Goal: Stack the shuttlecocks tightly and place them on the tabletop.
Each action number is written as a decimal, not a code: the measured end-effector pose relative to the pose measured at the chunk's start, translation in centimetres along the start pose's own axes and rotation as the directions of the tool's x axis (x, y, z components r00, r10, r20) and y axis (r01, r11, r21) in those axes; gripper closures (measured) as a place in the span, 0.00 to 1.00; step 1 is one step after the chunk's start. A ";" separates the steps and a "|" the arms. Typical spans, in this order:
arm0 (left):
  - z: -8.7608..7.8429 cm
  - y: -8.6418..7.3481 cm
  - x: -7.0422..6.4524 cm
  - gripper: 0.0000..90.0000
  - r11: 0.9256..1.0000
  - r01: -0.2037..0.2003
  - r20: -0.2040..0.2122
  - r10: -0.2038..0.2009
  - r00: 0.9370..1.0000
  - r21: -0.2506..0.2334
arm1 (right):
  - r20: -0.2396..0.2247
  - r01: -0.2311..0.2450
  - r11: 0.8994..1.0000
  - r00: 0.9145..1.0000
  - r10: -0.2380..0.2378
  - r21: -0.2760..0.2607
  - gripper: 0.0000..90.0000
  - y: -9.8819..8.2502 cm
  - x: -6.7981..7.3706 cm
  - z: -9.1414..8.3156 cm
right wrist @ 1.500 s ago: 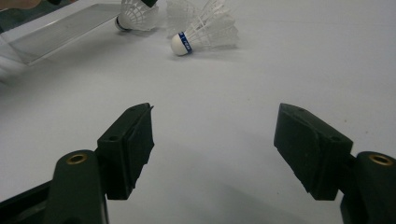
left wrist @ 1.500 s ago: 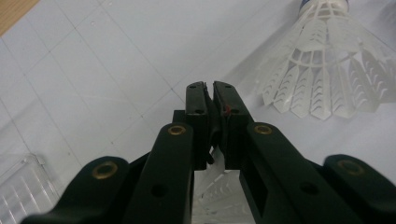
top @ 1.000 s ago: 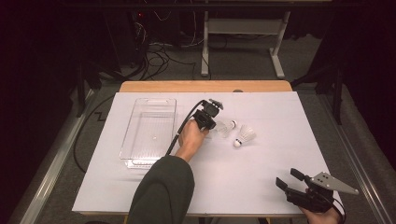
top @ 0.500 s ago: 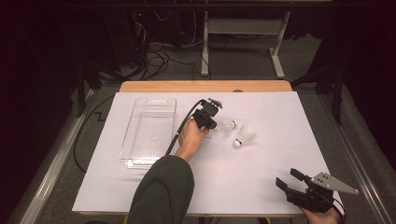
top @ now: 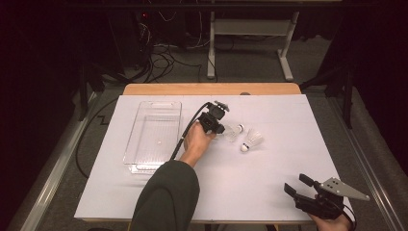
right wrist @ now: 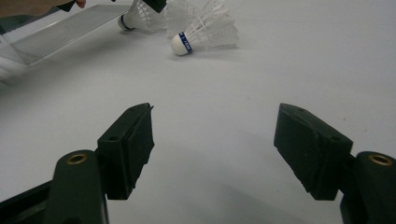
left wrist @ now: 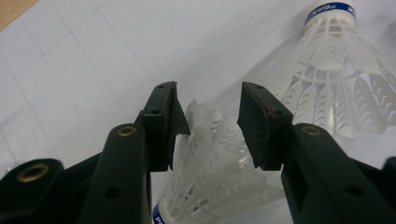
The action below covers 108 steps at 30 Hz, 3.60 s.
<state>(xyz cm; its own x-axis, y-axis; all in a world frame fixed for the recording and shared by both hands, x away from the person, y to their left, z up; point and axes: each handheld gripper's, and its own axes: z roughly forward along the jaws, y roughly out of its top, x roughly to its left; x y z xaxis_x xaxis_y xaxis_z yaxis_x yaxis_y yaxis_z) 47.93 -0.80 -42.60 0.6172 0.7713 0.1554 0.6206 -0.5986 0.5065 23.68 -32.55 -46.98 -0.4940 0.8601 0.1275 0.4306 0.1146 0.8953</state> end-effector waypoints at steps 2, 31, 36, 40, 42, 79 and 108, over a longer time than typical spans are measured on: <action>0.0 0.0 0.0 0.64 1.000 -0.001 0.001 0.001 1.000 0.000 | 0.000 0.001 1.000 1.000 -0.001 0.000 0.32 0.0 0.0 0.0; -1.1 0.0 0.2 0.59 1.000 0.005 0.008 -0.005 1.000 -0.026 | -0.001 0.001 1.000 1.000 -0.001 0.001 0.32 0.0 0.0 0.0; -1.5 0.0 0.4 0.57 0.999 0.016 0.021 -0.016 1.000 -0.034 | -0.001 0.003 1.000 1.000 -0.003 0.001 0.32 0.0 0.0 0.0; -1.9 0.0 0.4 0.55 0.998 0.028 0.036 -0.027 0.999 -0.048 | -0.001 0.005 1.000 1.000 -0.005 0.002 0.32 0.0 0.0 0.0; -2.2 0.0 0.5 0.55 0.998 0.030 0.043 -0.028 0.999 -0.055 | 0.000 0.005 1.000 1.000 -0.005 0.002 0.32 0.0 0.0 0.0; -8.0 -2.7 1.8 0.44 0.988 0.087 0.146 -0.068 0.987 -0.129 | 0.005 0.001 1.000 1.000 -0.001 0.004 0.32 0.0 0.0 0.0; -10.5 -6.7 2.4 0.44 0.979 0.124 0.213 -0.087 0.973 -0.163 | 0.009 0.001 1.000 1.000 -0.001 0.004 0.32 0.0 0.1 0.0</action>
<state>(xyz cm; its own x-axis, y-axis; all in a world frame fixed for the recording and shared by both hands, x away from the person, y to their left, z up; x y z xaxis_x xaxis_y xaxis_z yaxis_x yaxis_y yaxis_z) 40.19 7.38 -36.77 0.6495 0.7568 -0.0737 0.6046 -0.4552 0.6536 23.64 -32.49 -46.94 -0.4880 0.8642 0.1226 0.4329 0.1176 0.8937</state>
